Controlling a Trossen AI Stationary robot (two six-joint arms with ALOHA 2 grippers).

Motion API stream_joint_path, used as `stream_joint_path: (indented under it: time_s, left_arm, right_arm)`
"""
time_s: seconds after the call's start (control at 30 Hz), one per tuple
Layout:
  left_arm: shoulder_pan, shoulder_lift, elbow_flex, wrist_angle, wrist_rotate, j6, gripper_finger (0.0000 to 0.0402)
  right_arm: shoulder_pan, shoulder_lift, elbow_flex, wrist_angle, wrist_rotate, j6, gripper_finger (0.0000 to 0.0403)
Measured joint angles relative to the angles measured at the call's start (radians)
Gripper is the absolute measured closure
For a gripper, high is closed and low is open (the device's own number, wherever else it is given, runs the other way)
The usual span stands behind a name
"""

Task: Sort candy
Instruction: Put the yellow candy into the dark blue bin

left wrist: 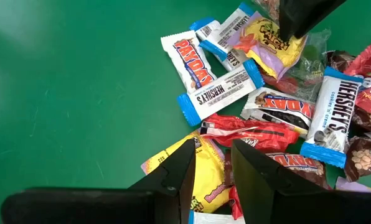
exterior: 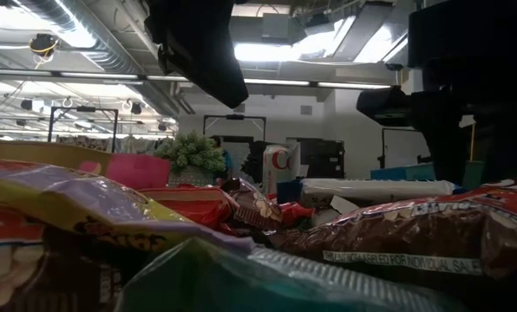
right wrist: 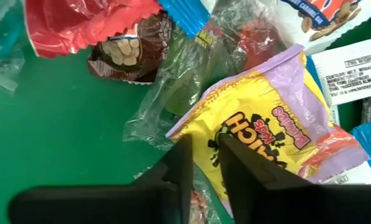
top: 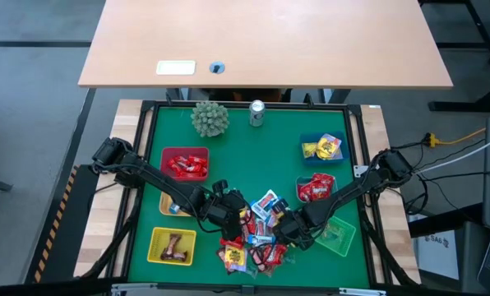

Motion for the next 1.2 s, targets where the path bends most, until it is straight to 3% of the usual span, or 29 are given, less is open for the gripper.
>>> stream_joint_path:
  time_s: [0.17,0.3,0.43,0.7,0.9,1.2]
  left_arm:
    - [0.000,0.000,0.000,0.000,0.000,0.000,0.0310]
    - [0.000,0.000,0.000,0.001,0.000,0.000,0.0310]
    - [0.000,0.000,0.000,0.001,0.000,0.000,0.0310]
    - [0.000,0.000,0.000,0.005,0.000,0.000,0.0310]
    - [0.000,0.000,0.000,0.005,0.000,0.000,0.0310]
    - [0.000,0.000,0.000,0.005,0.000,0.000,0.0310]
  right_arm:
    - [0.000,0.007,0.000,0.007,-0.008,0.000,0.0284]
    - [-0.006,0.032,0.003,0.013,-0.008,0.000,0.0276]
    - [-0.006,0.047,0.005,0.013,0.000,-0.001,0.0298]
    - [-0.007,0.045,0.004,0.013,-0.001,-0.001,0.0394]
    - [-0.007,0.045,0.026,-0.020,-0.006,0.000,0.0386]
    - [-0.006,0.048,0.141,-0.213,-0.012,-0.001,0.0400]
